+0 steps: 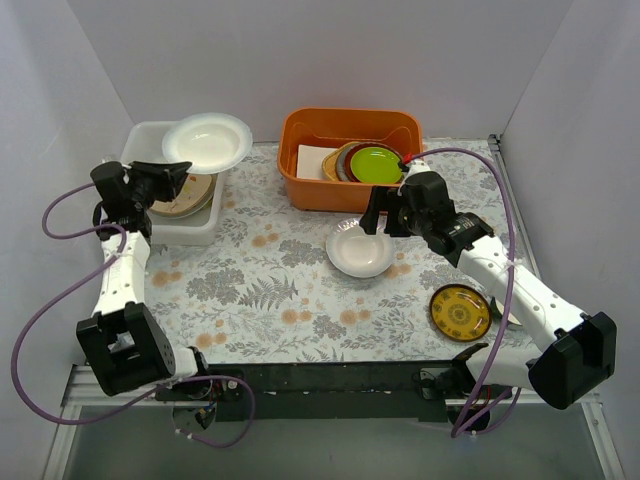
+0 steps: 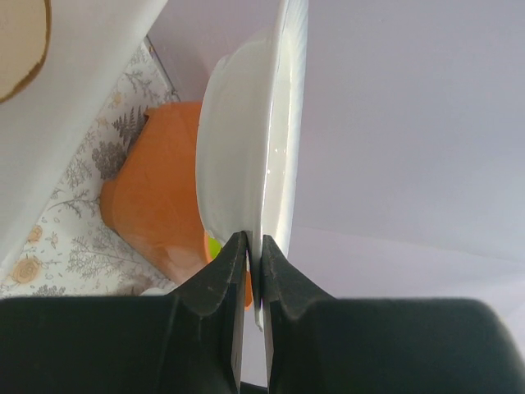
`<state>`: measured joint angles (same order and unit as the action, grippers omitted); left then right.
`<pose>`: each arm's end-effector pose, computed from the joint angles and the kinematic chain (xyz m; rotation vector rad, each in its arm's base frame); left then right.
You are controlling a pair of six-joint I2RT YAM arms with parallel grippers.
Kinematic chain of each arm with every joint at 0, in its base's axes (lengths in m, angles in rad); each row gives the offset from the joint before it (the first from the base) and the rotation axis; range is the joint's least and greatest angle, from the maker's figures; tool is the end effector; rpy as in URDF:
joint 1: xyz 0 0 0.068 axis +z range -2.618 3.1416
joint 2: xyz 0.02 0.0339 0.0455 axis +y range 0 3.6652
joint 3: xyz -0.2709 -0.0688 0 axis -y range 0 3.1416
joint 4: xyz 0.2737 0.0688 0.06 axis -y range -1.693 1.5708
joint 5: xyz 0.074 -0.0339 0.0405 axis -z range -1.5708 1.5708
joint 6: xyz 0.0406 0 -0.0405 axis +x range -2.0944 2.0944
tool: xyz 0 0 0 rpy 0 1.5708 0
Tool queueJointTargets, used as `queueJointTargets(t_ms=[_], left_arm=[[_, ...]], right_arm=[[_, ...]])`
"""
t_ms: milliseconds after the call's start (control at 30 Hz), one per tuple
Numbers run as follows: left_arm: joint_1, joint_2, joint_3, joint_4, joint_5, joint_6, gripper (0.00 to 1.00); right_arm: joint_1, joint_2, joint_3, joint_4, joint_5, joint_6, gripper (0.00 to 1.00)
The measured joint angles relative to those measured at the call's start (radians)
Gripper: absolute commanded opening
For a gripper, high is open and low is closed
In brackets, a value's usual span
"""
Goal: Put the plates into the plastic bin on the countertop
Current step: Place the plate in the plastic bin.
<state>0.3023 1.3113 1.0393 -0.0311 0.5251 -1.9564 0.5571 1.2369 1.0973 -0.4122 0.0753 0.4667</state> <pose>0.3253 0.0801 0.3270 -1.7518 1.2948 -1.5449 0.2631 0.1603 0.3308 -0.0523 2.1656 0.5216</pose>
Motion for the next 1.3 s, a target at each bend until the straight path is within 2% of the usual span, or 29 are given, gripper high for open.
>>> queueJointTargets(t_ms=[433, 833, 1300], left_arm=[[0.140, 0.053, 0.000, 0.095, 0.077, -0.015, 0.00], [0.221, 0.095, -0.061, 0.226, 0.093, -0.014, 0.00], [0.266, 0.232, -0.151, 0.242, 0.092, 0.030, 0.00]], right_arm=[[-0.006, 0.000, -0.002, 0.000, 0.000, -0.003, 0.98], [-0.007, 0.001, -0.009, 0.000, 0.000, -0.004, 0.98], [-0.008, 0.010, -0.009, -0.001, -0.002, -0.017, 0.98]])
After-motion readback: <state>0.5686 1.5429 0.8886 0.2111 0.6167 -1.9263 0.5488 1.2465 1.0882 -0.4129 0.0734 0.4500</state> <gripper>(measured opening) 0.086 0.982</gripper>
